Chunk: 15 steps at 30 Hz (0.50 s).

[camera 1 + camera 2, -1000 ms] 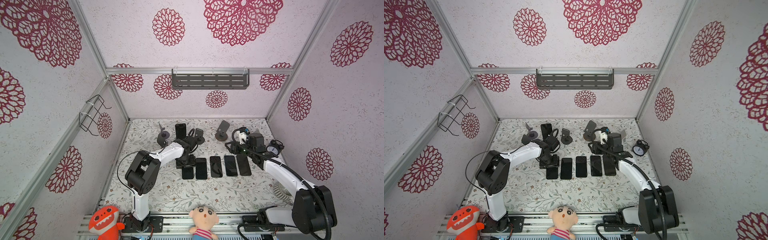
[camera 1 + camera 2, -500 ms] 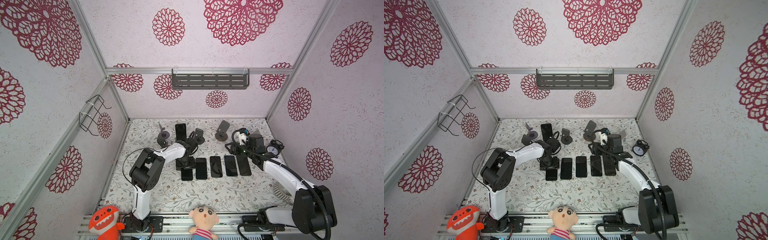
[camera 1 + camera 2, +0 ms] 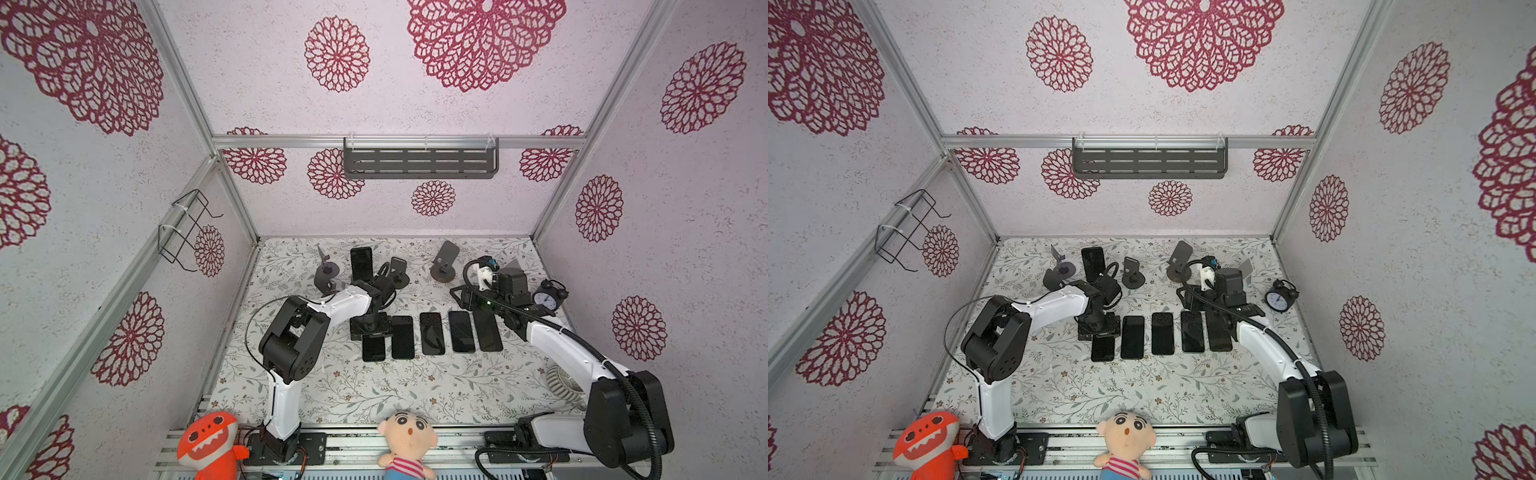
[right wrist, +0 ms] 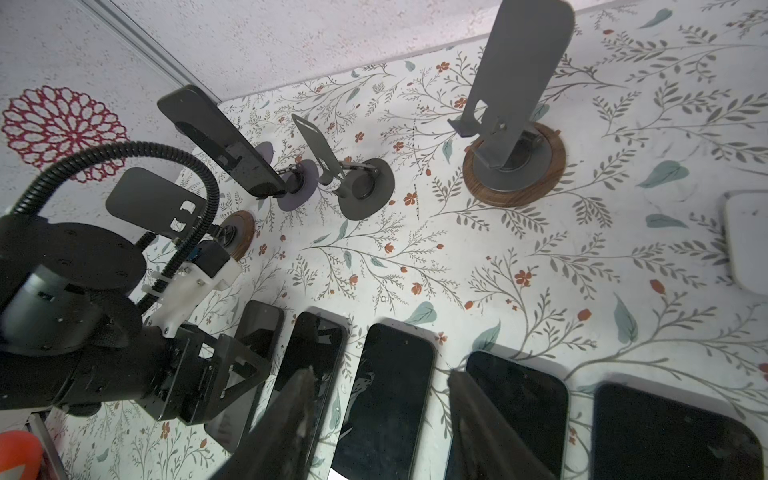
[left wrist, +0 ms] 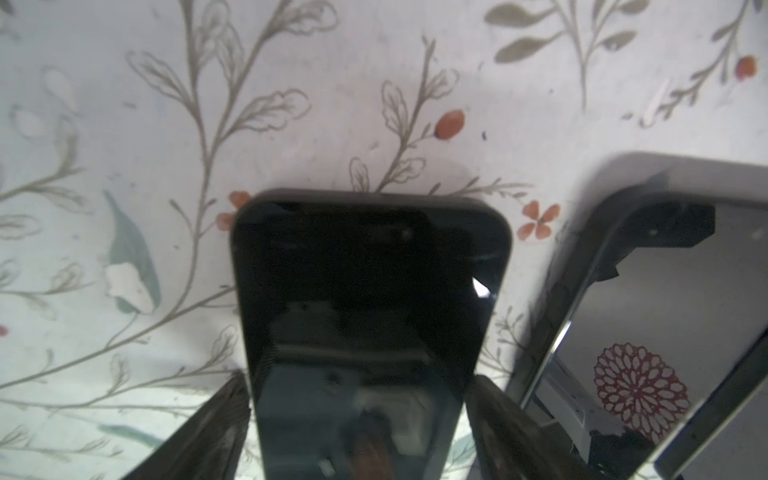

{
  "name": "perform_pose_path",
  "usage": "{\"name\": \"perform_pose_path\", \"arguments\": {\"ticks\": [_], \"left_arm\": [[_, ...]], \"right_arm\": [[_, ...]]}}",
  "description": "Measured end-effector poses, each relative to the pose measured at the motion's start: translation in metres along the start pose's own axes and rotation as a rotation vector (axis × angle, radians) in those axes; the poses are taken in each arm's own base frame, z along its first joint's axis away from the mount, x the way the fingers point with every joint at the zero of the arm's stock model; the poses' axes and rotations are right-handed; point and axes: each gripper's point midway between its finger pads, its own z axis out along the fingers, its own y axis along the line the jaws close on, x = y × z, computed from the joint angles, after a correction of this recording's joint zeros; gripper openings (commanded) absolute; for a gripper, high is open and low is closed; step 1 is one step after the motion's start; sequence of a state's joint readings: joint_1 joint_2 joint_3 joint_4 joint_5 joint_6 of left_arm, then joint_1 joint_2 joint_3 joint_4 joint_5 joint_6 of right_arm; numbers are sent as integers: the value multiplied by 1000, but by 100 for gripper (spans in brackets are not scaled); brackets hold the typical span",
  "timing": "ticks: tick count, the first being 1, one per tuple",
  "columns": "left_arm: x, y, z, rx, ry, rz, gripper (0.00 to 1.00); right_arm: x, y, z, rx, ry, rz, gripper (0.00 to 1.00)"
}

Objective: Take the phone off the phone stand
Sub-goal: 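Open left gripper and raise it off the placed phone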

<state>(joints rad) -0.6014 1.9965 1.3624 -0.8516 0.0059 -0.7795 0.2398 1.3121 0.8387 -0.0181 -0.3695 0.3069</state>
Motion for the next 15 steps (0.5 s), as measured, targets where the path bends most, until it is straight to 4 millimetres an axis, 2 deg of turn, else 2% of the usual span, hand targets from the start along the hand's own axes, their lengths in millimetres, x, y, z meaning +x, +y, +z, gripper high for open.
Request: {"name": "perform_pose_path", "arguments": {"ticks": [15], "left_arm": [[-4,4,-5,-22,-29,1,88]], "right_arm": [[0,0,0,0,0,0,56]]}}
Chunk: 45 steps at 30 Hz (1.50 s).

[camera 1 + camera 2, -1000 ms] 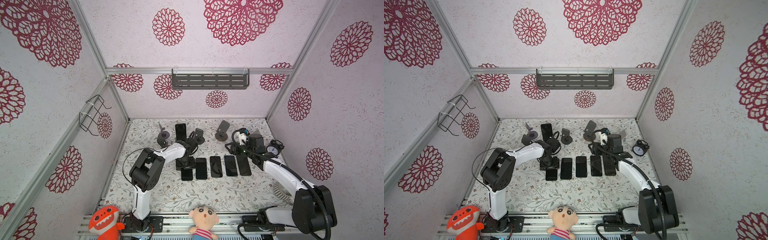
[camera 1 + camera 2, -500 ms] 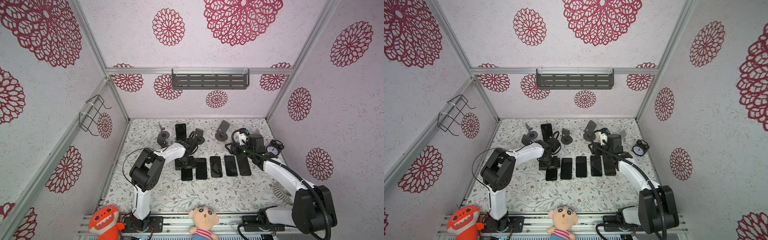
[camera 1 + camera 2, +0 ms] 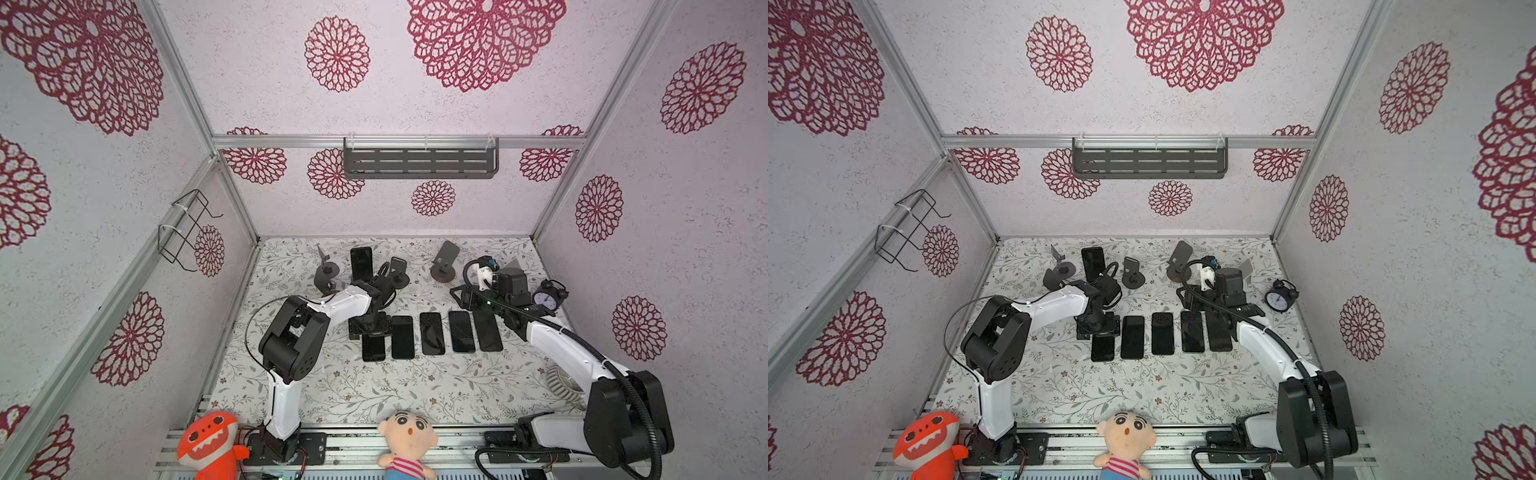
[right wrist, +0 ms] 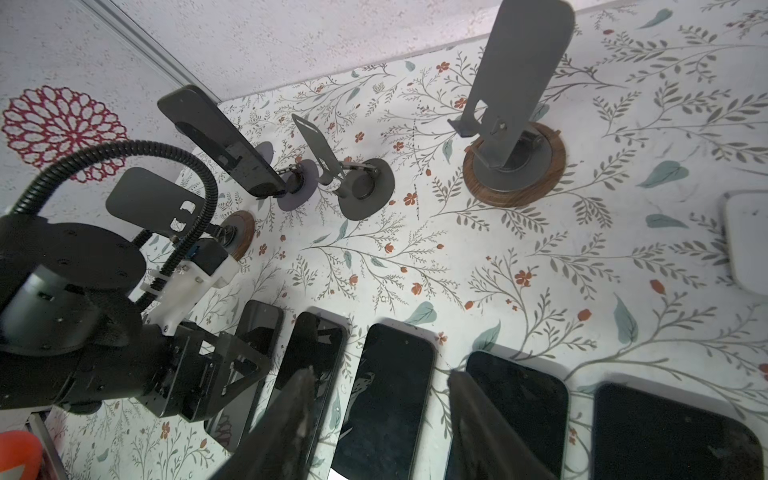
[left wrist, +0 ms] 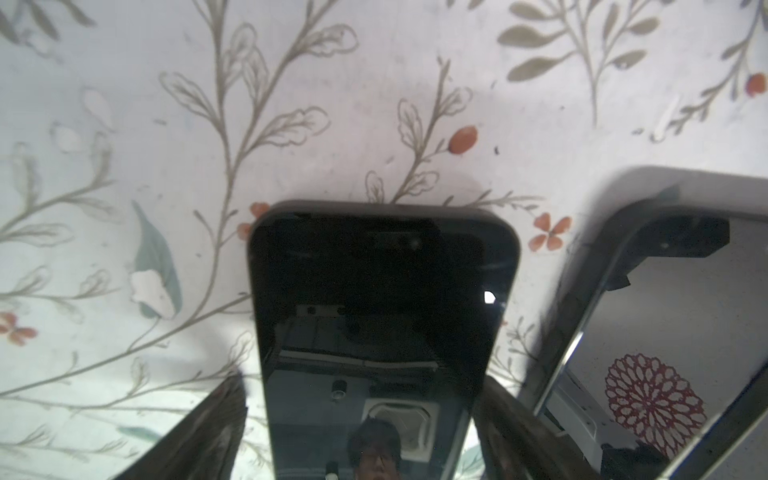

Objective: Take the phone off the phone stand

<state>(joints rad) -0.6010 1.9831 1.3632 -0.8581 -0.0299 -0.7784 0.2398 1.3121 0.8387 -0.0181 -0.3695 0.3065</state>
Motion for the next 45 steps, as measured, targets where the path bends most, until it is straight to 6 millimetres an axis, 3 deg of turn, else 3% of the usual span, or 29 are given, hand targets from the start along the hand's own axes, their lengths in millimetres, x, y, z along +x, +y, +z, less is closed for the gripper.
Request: {"name": "perform_pose_path", "arguments": {"ticks": [12,20,24,31,40,45], "left_arm": [[-26,-6,-66,66,-196,34,88],[-50,-7,-137,176,-484,48,90],[-66,-3,-162,194,-631,35,91],[-96,6,-175,135,-827,-9,100],[-143,-8,-183,55,-936,-6,97],[-158,-10,-183,60,-936,-11,97]], "right_arm": [[0,0,0,0,-1,-2,56],[-3,2,-3,-4,-12,-9,56],[0,1,-4,-2,-8,-12,56],[3,2,-8,0,-13,-13,56],[-5,5,-20,10,-46,-28,56],[-4,4,-22,22,-45,-38,56]]}}
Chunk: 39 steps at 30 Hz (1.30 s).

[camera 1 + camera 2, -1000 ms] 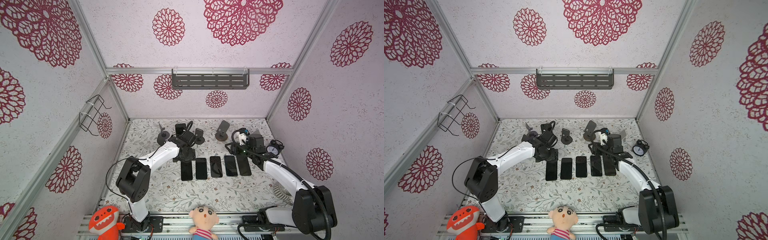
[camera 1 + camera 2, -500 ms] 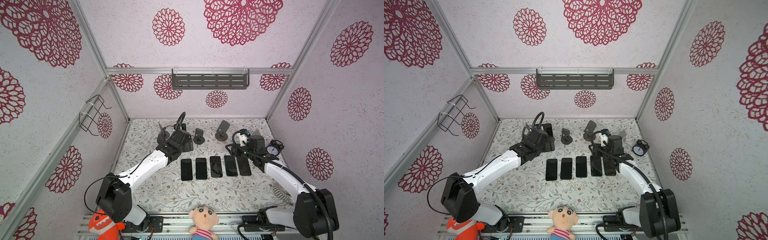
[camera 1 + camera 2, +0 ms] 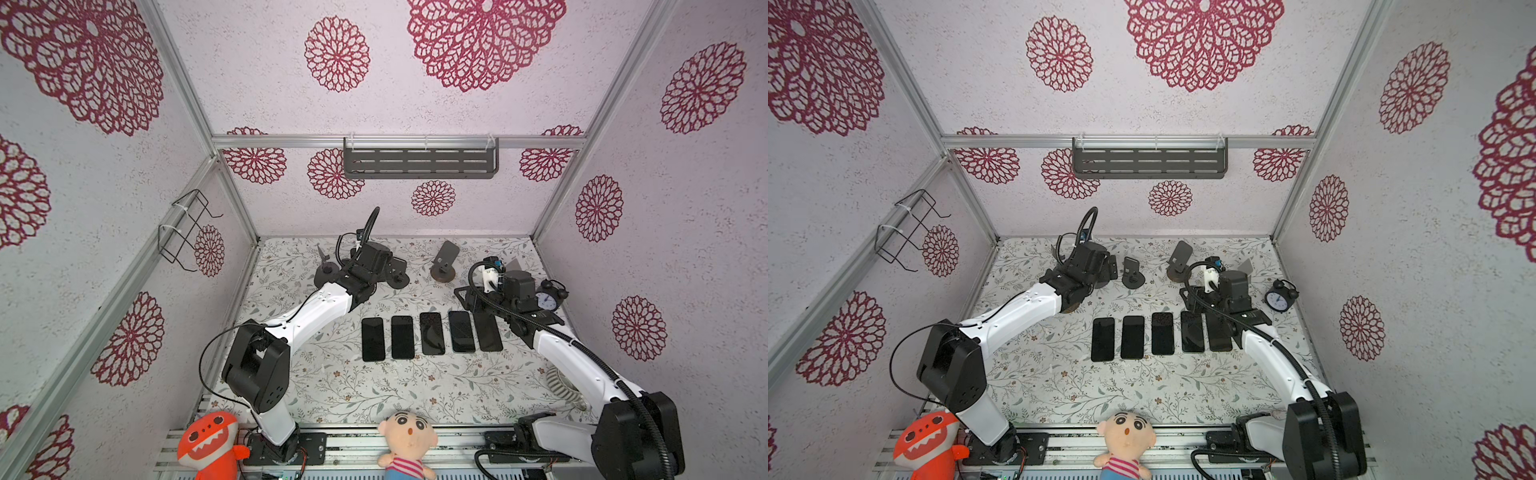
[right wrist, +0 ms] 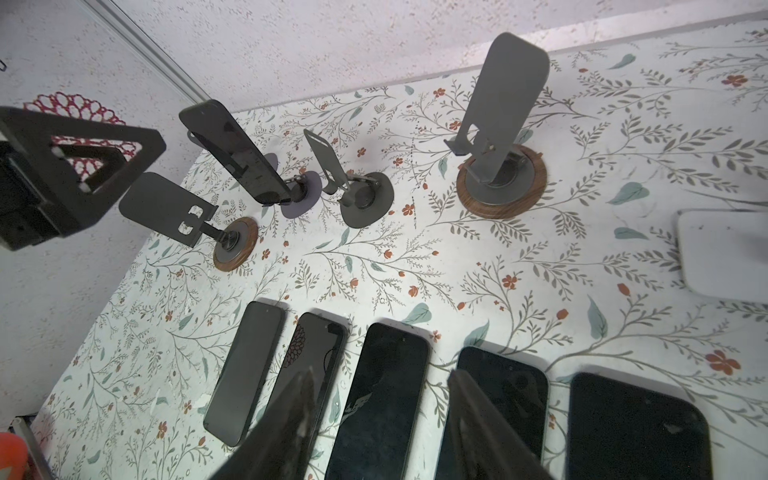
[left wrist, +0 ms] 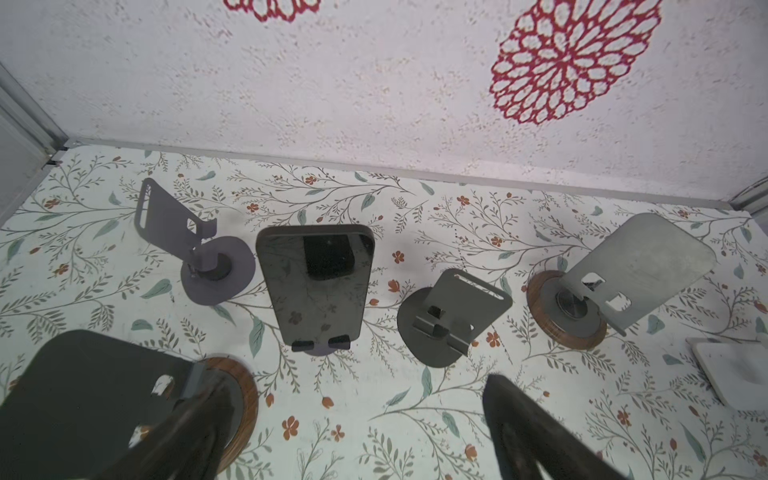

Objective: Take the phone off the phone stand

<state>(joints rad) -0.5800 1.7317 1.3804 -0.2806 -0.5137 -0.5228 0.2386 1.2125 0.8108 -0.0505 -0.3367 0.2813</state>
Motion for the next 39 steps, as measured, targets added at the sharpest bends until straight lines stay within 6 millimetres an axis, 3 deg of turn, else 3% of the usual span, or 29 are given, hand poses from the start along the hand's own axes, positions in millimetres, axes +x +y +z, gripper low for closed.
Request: {"name": "perform_pose_path", "arguments": {"ticks": [15,31,39], "left_arm": [[11,27,44,-46,44,16,97],[32,22,97,-69,75,43,98],[40,26,106,-83,83,44,97]], "right_arm": [[1,-4,0,23,1,-15,56],[4,-6,0,33,13,-20,56],[4,-6,0,33,13,-21,56]]}}
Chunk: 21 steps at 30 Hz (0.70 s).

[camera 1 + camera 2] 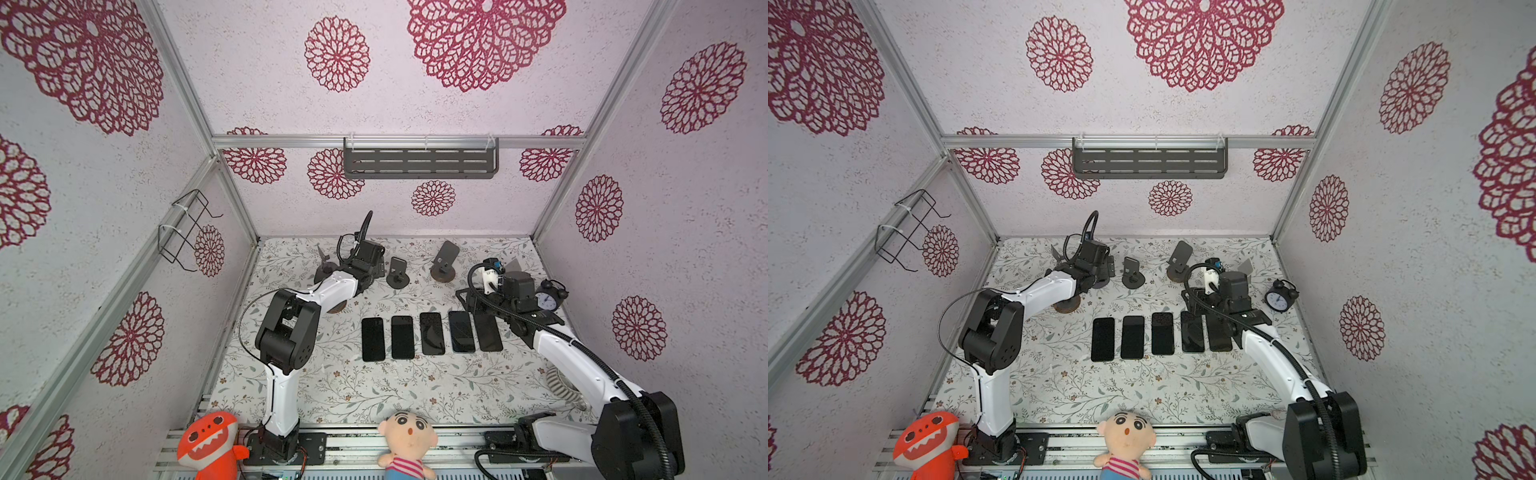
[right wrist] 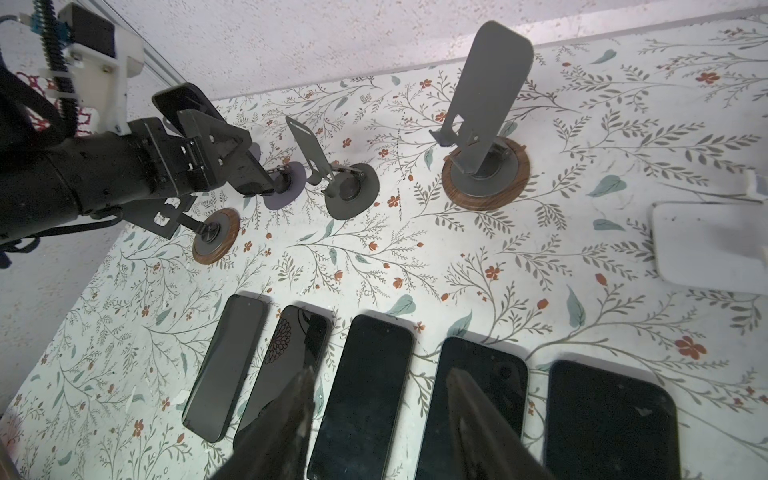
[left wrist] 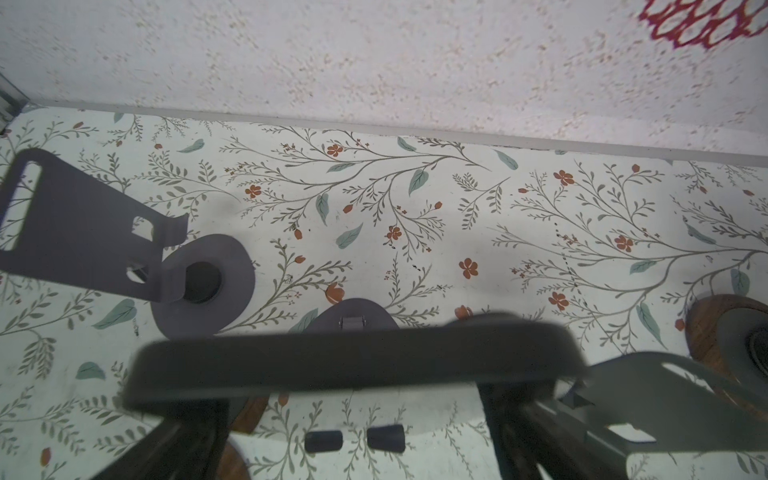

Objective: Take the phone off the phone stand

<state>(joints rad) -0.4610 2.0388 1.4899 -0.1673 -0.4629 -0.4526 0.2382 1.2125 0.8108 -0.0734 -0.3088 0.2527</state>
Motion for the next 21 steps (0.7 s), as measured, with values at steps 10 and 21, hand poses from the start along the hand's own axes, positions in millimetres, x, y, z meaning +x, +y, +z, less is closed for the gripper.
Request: {"name": "perform_pose_path", "arguments": {"ticks": [10,21], "left_arm": [[6,3,13,-8,2,-11,97],[6,2,15,-7,-8,-31,88]], "right_arm": [[0,0,0,0,0,-8,56],[0,0,0,0,0,-9,56]]}}
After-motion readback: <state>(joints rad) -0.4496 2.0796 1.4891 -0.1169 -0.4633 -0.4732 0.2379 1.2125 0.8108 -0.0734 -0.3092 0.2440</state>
